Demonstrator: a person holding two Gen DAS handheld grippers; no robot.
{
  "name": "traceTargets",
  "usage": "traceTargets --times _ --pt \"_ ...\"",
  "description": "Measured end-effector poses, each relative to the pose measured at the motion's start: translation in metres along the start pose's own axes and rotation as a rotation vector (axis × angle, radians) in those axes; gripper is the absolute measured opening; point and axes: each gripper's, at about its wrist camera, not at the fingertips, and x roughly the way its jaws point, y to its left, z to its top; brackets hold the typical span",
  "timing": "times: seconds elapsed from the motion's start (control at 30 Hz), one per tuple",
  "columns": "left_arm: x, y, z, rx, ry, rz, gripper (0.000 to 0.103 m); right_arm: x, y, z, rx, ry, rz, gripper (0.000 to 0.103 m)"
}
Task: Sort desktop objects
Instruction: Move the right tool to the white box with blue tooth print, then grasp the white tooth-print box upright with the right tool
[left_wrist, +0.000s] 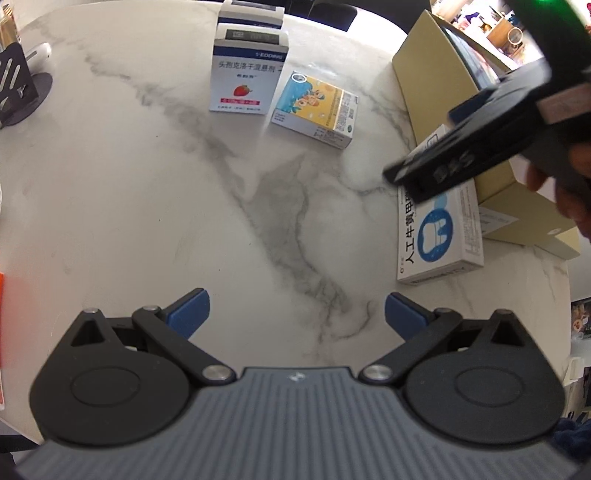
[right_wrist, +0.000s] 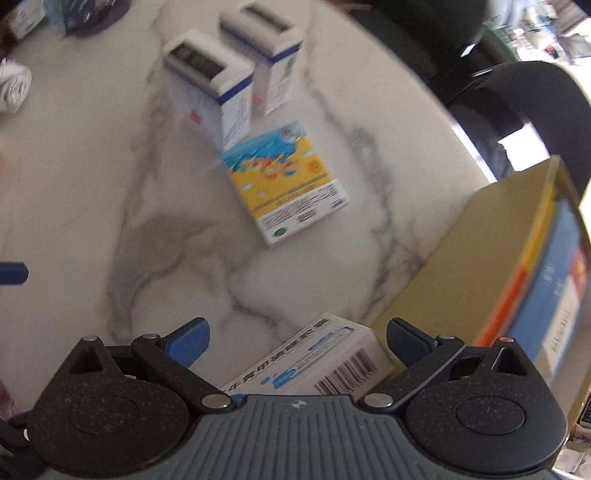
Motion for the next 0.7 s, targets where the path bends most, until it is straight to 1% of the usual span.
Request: traceTargets --times 0.03,0.1,0.2,0.23,0.3,0.37,0.43,0.47,0.5,0.53,0.57,0.6,0.63,0.67,0.7 --pt "0.0 0.0 0.0 0.002 0.002 0.0 0.103 -0.007 -0.001 -0.004 0.027 -0.029 0.0 0.102" --pt "0.001 -0.001 0.001 0.006 0.005 -0.001 0.103 -0.022 -0.003 -0.012 0.082 -0.086 -0.001 0.098" --pt "0.001 -0.001 0.001 0.011 0.009 -0.002 0.103 -0.055 -0.017 -0.036 0.259 -0.171 0.066 0.096" --pt "0.001 -0.001 0.001 0.011 0.01 -0.003 0.103 -0.065 -0.02 -0.046 0.31 -0.192 0.075 0.095" --pt "0.003 -0.001 0.002 0.01 0.014 -0.003 0.103 -0.078 -0.022 -0.064 0.383 -0.204 0.088 0.091" --pt "0.005 -0.001 0.003 0.012 0.018 -0.005 0.103 -0.082 -0.023 -0.075 0.435 -0.189 0.105 0.083" --pt "0.005 -0.002 0.004 0.02 0.019 -0.007 0.103 -0.078 -0.025 -0.08 0.485 -0.153 0.13 0.08" --pt "0.006 -0.003 0.004 0.025 0.019 -0.008 0.103 -0.075 -0.024 -0.084 0.507 -0.129 0.145 0.081" --pt "0.006 -0.004 0.004 0.03 0.018 -0.009 0.103 -0.076 -0.02 -0.086 0.507 -0.128 0.142 0.082" --pt "0.005 -0.004 0.005 0.035 0.018 -0.01 0.103 -0.077 -0.013 -0.087 0.484 -0.131 0.118 0.081" --pt "0.005 -0.005 0.005 0.039 0.017 -0.01 0.103 -0.078 -0.007 -0.085 0.461 -0.127 0.097 0.08" --pt "0.004 -0.005 0.005 0.042 0.016 -0.01 0.103 -0.076 -0.004 -0.084 0.459 -0.116 0.097 0.078" --pt "0.003 -0.005 0.005 0.044 0.014 -0.011 0.103 -0.074 -0.003 -0.086 0.484 -0.097 0.119 0.068" --pt "0.003 -0.004 0.005 0.044 0.012 -0.011 0.103 -0.072 -0.003 -0.087 0.517 -0.074 0.143 0.061" --pt "0.002 -0.004 0.005 0.043 0.01 -0.011 0.103 -0.07 -0.003 -0.09 0.543 -0.055 0.152 0.06"
